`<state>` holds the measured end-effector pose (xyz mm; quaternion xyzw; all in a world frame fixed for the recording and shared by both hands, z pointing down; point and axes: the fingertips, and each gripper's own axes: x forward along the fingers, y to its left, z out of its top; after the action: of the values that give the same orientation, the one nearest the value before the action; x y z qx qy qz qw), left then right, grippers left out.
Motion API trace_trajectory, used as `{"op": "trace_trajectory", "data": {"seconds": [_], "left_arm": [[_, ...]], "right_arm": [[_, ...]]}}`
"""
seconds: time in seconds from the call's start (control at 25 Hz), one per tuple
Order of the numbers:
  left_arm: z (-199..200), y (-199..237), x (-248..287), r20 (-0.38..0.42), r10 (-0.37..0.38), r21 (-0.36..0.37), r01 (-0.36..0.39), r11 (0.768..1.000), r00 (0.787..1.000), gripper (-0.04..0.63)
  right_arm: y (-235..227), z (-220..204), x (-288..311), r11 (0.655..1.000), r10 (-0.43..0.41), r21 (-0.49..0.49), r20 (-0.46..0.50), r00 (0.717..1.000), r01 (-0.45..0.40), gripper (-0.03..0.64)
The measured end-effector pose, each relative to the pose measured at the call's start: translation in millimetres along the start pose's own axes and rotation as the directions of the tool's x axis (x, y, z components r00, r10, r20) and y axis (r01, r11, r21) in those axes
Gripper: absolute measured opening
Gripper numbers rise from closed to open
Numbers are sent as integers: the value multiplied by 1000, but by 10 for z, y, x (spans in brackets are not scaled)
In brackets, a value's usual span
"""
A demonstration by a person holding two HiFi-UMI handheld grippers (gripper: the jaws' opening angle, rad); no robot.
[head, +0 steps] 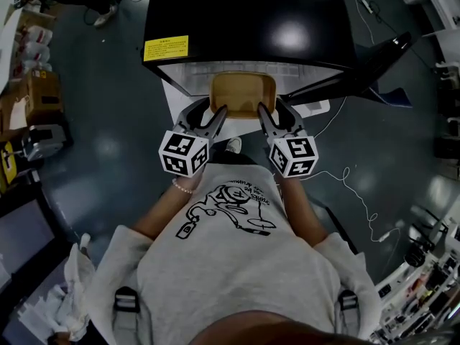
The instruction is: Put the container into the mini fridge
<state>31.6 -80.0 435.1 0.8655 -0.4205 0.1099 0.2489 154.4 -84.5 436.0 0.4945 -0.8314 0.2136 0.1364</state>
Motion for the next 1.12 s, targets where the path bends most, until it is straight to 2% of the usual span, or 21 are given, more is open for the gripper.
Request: {"op": "trace_trajectory", "data": {"seconds": [0.36, 1.12], "left_arm": [[16, -18, 18, -3, 13, 2, -13, 1000, 1000, 178], [289, 229, 169, 6, -22, 7, 22, 1000, 1000, 178]], "right_arm": [[-35, 51, 14, 1000, 9, 12, 11, 1000, -10, 158], [-98, 255, 342, 1000, -26, 17, 18, 999, 26, 158]]}}
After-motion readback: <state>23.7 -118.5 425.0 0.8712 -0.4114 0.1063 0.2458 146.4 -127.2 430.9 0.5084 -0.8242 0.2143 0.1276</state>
